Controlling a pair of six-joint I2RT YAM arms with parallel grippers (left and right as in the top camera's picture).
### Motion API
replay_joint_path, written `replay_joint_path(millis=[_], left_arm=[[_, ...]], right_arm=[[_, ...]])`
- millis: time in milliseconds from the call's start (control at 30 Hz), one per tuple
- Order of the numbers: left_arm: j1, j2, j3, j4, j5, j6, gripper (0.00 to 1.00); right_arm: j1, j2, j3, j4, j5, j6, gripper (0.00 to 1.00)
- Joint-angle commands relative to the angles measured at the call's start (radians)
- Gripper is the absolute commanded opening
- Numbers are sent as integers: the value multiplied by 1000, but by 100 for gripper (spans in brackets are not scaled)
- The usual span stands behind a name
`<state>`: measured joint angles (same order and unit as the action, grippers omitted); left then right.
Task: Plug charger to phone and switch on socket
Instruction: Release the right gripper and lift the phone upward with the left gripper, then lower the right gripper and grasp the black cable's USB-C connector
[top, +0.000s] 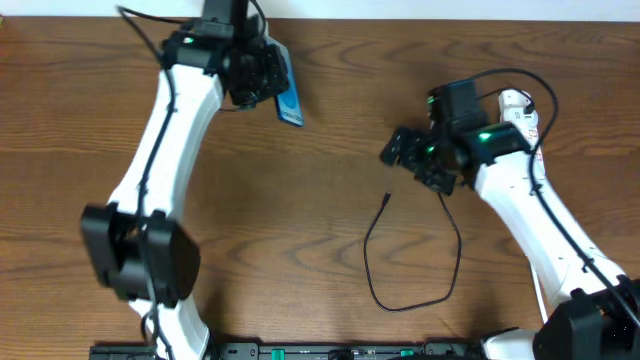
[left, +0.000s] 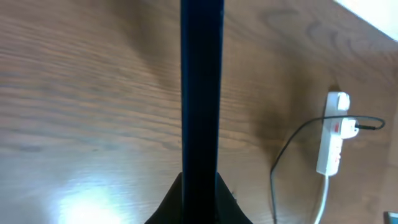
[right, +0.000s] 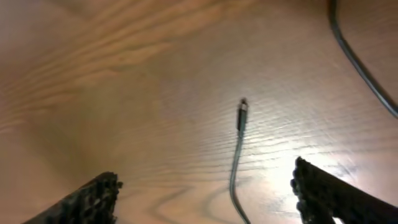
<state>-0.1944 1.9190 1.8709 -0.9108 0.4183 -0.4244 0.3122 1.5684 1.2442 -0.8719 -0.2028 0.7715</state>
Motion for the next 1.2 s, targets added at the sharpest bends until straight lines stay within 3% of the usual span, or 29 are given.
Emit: replay_joint_path(millis=[0,300,633,1033,1167], left_arm=[[3,-23,6,-31,-121,24,7],[3,-22,3,-77,-166,24,7],[2,-22,3,-77,-166,24,8],[2,-22,2,-76,-166,24,7],[2,-22,-2,-76,-166,24,7]], right_arm=[[58,10,-32,-4,193,83,79],[87,151,-56,4,190,133,61],[82,295,-56,7,109,31,69],[76,317,-63,19,54,35,49],[85,338,-63,26,42,36,47]])
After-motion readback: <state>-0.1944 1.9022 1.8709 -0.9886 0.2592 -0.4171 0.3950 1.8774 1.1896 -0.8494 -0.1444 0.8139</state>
